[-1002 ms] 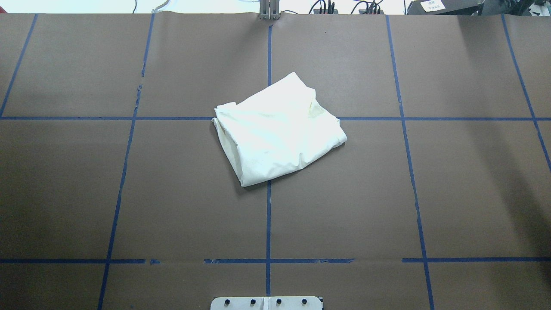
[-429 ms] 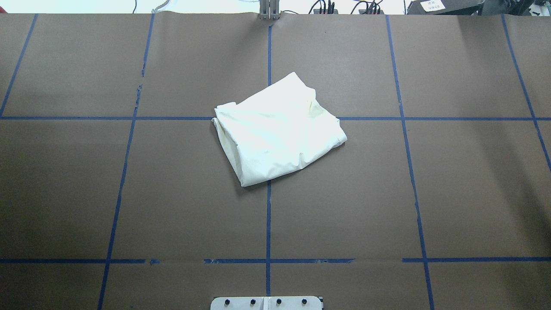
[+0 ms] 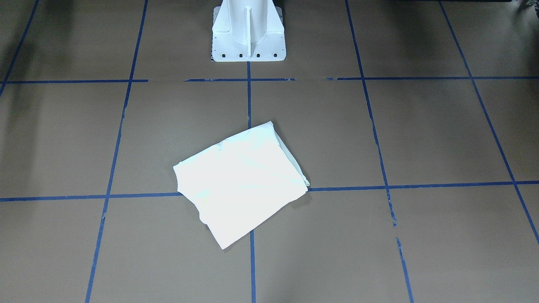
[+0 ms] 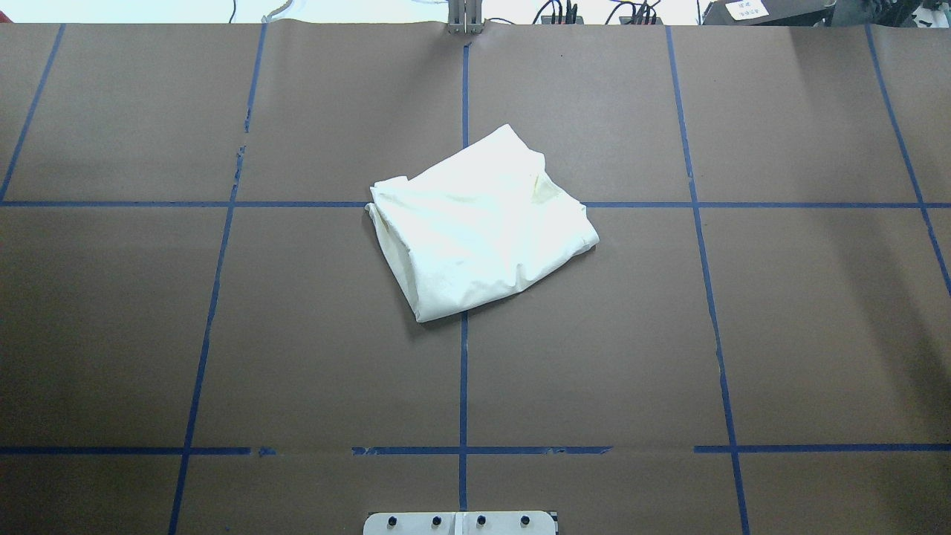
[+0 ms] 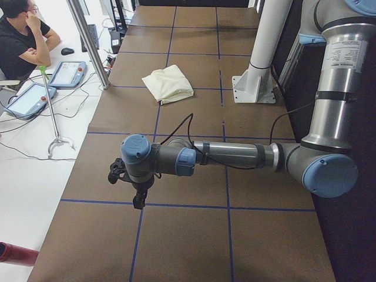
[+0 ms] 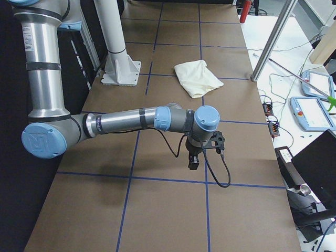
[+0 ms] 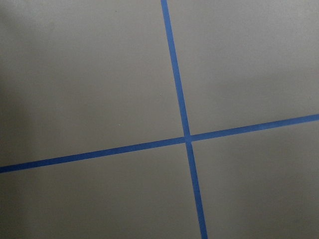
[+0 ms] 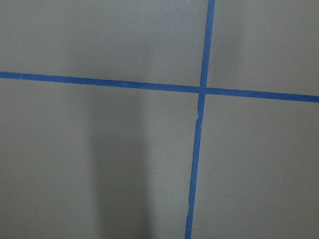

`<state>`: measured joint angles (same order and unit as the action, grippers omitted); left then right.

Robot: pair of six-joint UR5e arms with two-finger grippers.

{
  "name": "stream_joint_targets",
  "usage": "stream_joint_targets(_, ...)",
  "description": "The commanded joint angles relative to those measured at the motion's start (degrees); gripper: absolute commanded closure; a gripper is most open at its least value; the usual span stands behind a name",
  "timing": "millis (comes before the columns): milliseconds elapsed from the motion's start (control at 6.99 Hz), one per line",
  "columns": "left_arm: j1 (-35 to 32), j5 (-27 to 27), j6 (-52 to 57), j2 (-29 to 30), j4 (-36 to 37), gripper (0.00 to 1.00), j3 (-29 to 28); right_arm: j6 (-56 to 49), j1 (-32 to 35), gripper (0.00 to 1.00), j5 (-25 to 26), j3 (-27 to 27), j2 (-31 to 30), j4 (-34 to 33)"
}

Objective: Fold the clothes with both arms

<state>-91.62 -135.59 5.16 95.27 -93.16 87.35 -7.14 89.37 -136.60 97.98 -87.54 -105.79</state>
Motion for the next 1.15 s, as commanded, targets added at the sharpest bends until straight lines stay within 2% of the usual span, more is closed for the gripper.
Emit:
stream_joint_targets(0,0.04,-2.39,-4.08,0.09,0.35,0.0,0.19,-0.16,0.71,0.0,-0.25,0.02,-1.84,0.15)
stream_joint_targets(286,0.04,-2.13,-4.28,0.09,0.26,0.0,0.54,-0.16,1.5,0.0,-0.16,0.02,-2.38,0.41)
stream_joint_targets(1002,0.04,-1.78,-4.28,-0.08,0.0,0.0,0.54,4.41,3.35,0.0,0.37,-0.59,-2.29,7.36)
